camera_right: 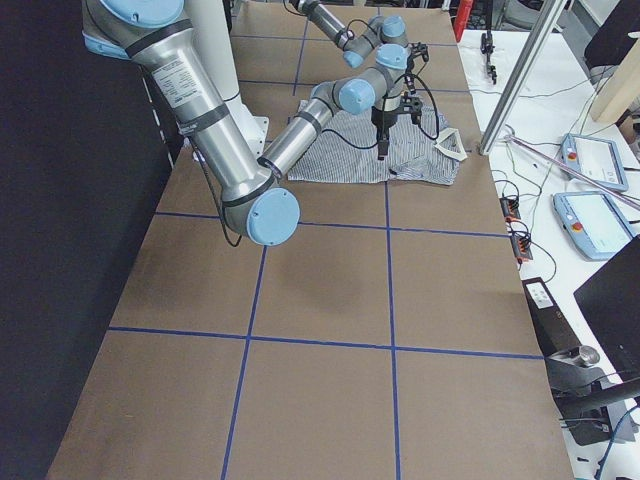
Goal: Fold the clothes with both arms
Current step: 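Fold the sleeve inward with the left gripper while the right arm moves toward the hem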
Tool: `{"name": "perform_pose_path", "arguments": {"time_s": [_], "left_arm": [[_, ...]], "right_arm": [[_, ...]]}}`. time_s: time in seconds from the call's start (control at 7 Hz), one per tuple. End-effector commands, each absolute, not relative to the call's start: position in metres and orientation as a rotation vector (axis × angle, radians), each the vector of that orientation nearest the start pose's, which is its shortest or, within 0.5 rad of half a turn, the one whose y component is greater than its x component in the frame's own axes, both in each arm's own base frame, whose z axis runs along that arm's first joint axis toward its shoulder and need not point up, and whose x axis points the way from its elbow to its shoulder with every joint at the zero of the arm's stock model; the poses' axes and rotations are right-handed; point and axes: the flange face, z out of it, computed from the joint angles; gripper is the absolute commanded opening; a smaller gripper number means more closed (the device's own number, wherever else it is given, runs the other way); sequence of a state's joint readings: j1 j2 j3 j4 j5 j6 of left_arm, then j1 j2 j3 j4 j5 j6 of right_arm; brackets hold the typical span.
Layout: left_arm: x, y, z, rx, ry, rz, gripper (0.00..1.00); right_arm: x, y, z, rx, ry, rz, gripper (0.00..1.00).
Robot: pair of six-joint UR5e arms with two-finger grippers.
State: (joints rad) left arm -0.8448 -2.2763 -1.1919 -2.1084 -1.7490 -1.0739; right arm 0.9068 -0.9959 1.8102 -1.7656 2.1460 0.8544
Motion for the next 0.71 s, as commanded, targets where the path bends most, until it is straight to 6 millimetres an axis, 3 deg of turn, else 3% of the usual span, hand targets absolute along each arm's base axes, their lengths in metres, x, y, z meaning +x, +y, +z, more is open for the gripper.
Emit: {"name": "perform_pose_path", "arguments": {"time_s": [0.0,0.14,0.57], "left_arm": [[0.495,-0.679,0.265,0.350,0.818,-0.320,0.00],[0.528,-0.676,0.232,0.333,0.867,-0.347,0.00],[0.557,-0.677,0.242,0.347,0.914,-0.341,0.00]], "right_arm": [[-0.323,-0.546,0.246,0.053,-0.814,0.006,1.00],[-0.323,-0.546,0.247,0.052,-0.813,0.006,1.00],[-0.324,-0.547,0.253,0.048,-0.805,0.008,1.00]]}}
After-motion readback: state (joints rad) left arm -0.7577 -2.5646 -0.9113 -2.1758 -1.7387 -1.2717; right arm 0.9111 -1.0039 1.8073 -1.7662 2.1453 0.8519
